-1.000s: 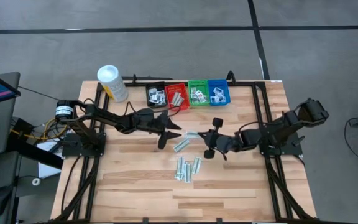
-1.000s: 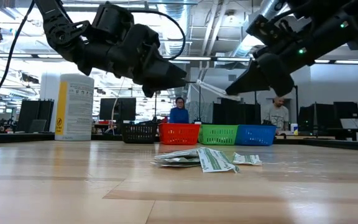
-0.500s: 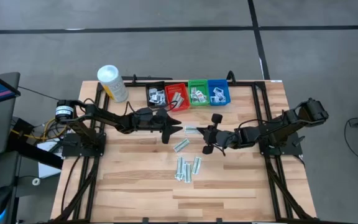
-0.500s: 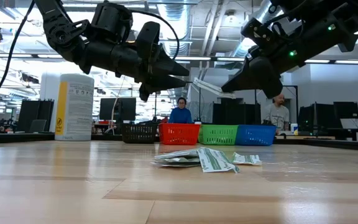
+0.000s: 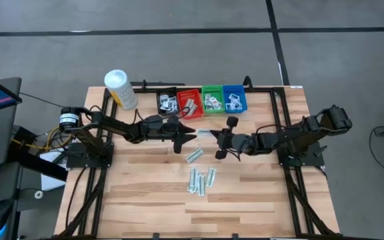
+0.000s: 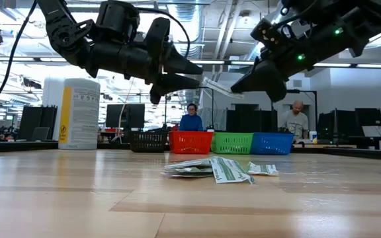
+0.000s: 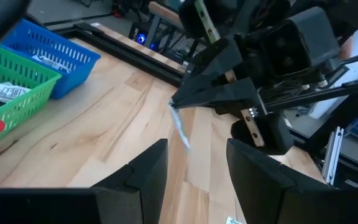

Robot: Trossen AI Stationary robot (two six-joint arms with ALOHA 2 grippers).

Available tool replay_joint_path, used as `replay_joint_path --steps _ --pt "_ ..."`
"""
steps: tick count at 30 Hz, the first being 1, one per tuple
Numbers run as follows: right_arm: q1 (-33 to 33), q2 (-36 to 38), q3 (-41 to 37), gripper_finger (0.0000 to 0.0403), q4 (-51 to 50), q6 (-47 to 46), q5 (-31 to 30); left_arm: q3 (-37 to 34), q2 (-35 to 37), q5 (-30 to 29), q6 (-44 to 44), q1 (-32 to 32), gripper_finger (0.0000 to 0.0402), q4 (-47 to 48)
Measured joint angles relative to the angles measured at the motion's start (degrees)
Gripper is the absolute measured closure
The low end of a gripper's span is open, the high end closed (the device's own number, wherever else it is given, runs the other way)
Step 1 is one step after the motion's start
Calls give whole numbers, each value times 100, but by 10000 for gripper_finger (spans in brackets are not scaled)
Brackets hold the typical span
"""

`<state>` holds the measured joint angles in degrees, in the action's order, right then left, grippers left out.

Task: Pick & Place First Aid Supplies
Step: Put the green bandage pack into the red bin

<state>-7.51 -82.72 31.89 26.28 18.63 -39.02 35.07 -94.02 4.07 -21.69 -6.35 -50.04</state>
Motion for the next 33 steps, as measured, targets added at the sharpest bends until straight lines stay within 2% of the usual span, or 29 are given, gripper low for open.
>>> replay_joint_path --steps 15,19,23,33 --pt "66 2 557 403 -37 597 191 50 0 -111 221 -79 236 -153" --pt "66 2 574 403 -55 687 202 52 0 -109 276 -79 236 -260" --pt "65 2 576 403 -53 697 469 53 0 -111 381 -79 236 -428" --pt "62 2 576 403 -49 728 470 55 0 -109 389 -79 249 -487"
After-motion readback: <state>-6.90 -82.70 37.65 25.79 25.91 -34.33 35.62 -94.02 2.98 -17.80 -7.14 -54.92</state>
